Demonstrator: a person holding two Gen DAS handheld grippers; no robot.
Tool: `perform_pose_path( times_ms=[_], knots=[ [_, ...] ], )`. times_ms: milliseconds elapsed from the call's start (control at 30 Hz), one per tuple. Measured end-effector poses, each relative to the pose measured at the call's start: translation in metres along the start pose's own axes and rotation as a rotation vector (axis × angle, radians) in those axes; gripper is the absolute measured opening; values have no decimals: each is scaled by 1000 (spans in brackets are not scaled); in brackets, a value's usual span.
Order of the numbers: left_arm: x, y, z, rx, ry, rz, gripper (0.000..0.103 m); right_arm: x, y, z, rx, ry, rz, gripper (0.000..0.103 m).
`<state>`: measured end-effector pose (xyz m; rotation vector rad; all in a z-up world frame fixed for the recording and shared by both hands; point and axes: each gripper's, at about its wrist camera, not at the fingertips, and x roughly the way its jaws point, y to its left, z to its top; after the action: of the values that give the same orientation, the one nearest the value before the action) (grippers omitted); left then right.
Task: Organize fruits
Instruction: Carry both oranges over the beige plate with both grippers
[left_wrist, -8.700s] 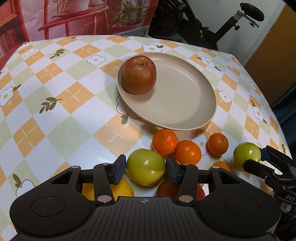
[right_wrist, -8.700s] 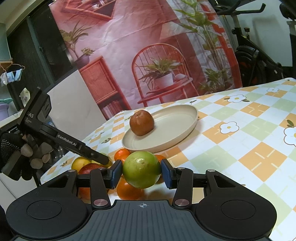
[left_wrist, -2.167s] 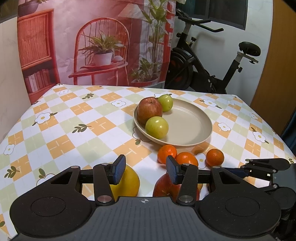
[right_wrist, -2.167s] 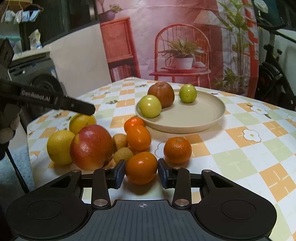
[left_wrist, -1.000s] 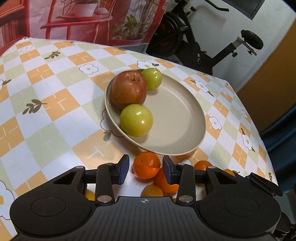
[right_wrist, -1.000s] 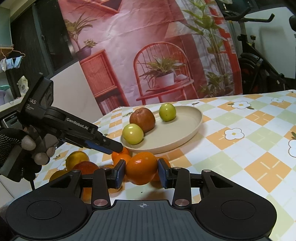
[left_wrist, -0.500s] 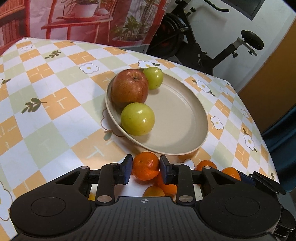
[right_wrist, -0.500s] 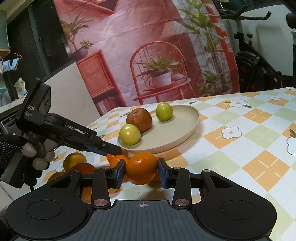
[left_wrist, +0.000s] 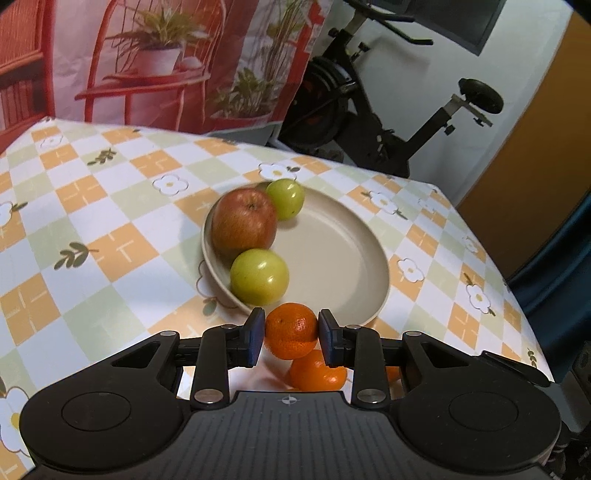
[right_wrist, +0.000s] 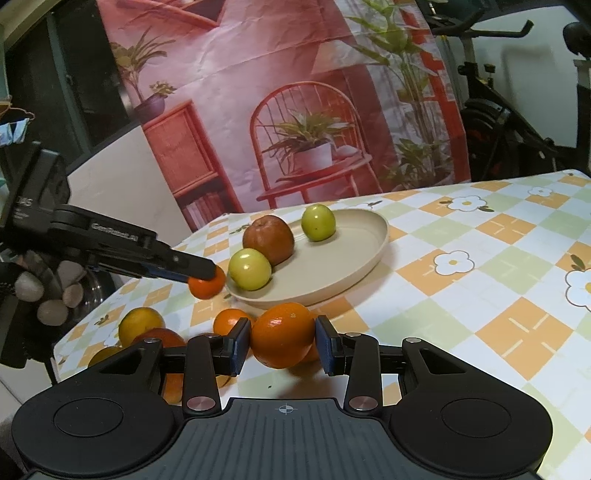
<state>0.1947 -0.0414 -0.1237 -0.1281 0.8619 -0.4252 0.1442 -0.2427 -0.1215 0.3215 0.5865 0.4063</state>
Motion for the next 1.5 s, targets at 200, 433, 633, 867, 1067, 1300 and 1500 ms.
perform_pose_path(
  times_ms=[200, 433, 633, 867, 1067, 1300, 1500],
  knots=[
    [-6, -5, 5, 21, -24, -10, 33, 4, -2, 9, 19, 16, -27, 35],
    [-10, -4, 10, 31, -45, -3, 33, 10, 0, 16, 3, 34, -31, 35],
    [-14, 1, 15, 25, -54, -1, 33, 16, -2, 26, -5, 31, -35, 35],
    [-16, 1, 29, 35, -79, -2, 33, 23, -9, 47, -19, 12, -42, 35],
    [-6, -9, 48, 90, -98, 0, 33, 42, -20, 79, -67, -5, -71, 35],
    [38, -24, 57, 192, -46, 36, 33, 82, -41, 110, -129, 10, -119, 35],
    [62, -32, 56, 299, -17, 64, 33, 117, -57, 118, -144, 53, -96, 35]
  ],
)
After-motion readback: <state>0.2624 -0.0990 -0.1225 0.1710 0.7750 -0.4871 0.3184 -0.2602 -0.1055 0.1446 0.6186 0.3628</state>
